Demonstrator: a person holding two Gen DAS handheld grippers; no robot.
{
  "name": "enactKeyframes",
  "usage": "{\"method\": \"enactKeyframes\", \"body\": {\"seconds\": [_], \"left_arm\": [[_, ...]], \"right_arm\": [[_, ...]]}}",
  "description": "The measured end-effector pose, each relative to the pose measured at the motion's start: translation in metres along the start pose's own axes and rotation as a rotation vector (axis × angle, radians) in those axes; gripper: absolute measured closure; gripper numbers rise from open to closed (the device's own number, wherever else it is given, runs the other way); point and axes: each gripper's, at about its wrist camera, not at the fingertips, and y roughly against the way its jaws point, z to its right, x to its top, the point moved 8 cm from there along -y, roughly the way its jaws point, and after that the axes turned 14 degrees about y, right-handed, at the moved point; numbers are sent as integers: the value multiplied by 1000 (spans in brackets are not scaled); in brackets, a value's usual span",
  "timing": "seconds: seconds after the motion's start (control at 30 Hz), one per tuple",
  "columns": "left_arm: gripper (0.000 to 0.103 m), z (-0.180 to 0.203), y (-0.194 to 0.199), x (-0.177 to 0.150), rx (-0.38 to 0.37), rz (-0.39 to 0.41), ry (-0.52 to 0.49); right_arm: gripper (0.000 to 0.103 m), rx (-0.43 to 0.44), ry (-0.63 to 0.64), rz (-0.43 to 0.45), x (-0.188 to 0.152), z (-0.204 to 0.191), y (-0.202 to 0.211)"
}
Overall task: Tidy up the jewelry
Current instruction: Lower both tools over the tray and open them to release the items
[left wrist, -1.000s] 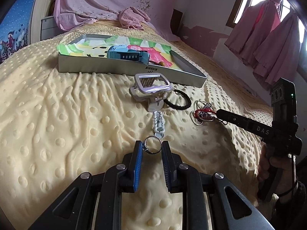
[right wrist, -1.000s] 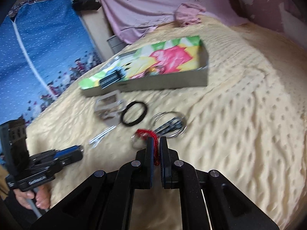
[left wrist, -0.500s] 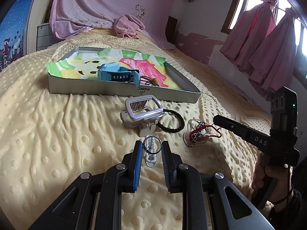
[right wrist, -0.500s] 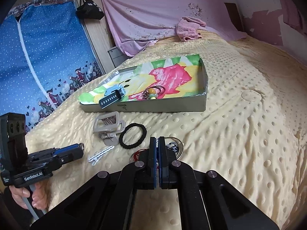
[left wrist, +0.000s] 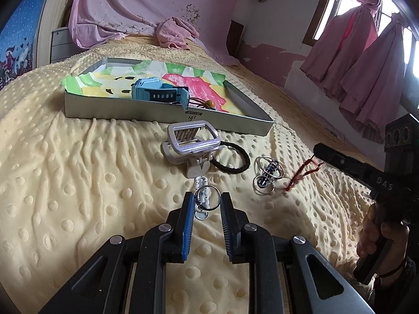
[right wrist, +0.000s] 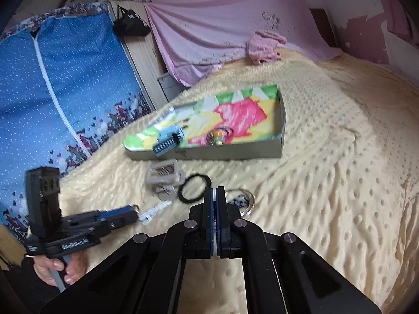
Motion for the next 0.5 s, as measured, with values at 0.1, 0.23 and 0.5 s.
{"method": "enactKeyframes", "body": {"seconds": [0.1,0.23,0.5], "left_arm": [[84,5,3,5,-9,12,-3],[84,13,6,15,-17,28,-19],[84,30,-2,70,-41,95,-41]], "right_arm": [[101,20,0,39,10,-4,8],[101,33,22,77,23,-15,14],[101,27,11,114,54,-6,-7]]}}
